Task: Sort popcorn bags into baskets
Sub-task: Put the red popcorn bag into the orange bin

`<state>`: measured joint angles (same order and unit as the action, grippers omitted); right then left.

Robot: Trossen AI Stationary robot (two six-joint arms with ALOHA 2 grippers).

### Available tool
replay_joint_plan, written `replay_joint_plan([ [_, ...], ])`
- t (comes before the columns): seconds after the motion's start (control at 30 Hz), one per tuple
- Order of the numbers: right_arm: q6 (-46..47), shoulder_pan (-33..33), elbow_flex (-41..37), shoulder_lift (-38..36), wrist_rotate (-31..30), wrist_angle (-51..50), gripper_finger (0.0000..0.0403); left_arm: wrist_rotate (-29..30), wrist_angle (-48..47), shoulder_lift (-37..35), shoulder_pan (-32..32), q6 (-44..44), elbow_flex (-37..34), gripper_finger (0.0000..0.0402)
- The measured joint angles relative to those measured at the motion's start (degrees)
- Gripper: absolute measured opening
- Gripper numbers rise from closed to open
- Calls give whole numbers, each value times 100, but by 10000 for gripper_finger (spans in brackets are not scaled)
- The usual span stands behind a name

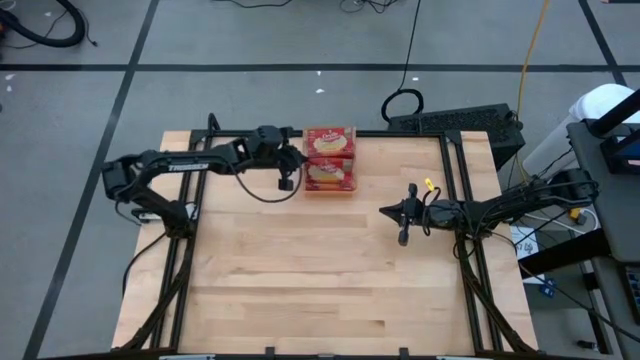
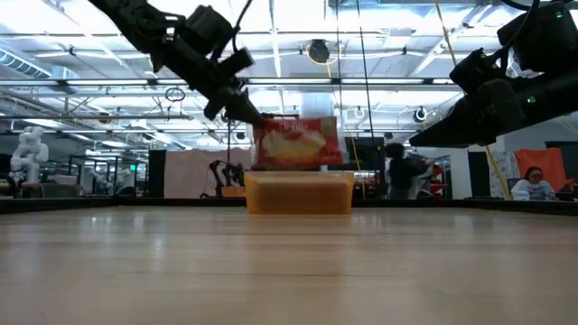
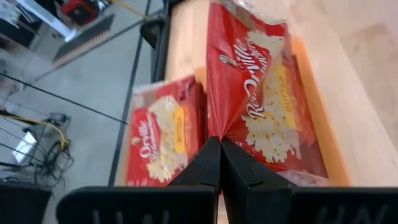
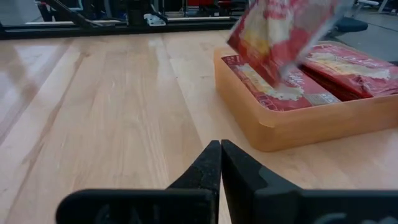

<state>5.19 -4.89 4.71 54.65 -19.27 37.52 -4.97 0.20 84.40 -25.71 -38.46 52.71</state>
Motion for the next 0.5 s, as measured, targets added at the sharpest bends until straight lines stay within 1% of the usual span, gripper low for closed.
replay_joint_plan([
  [0.17, 14, -2, 0, 0, 6, 0, 6, 6, 27, 316, -112, -11, 0, 3],
  [0.43, 0, -2, 0, 0, 9, 0, 6, -3, 234, 649, -160, -21, 2, 26],
  [0.5, -2, -2, 0, 0, 9, 0, 6, 24, 426, 708, -158, -42, 2, 36],
])
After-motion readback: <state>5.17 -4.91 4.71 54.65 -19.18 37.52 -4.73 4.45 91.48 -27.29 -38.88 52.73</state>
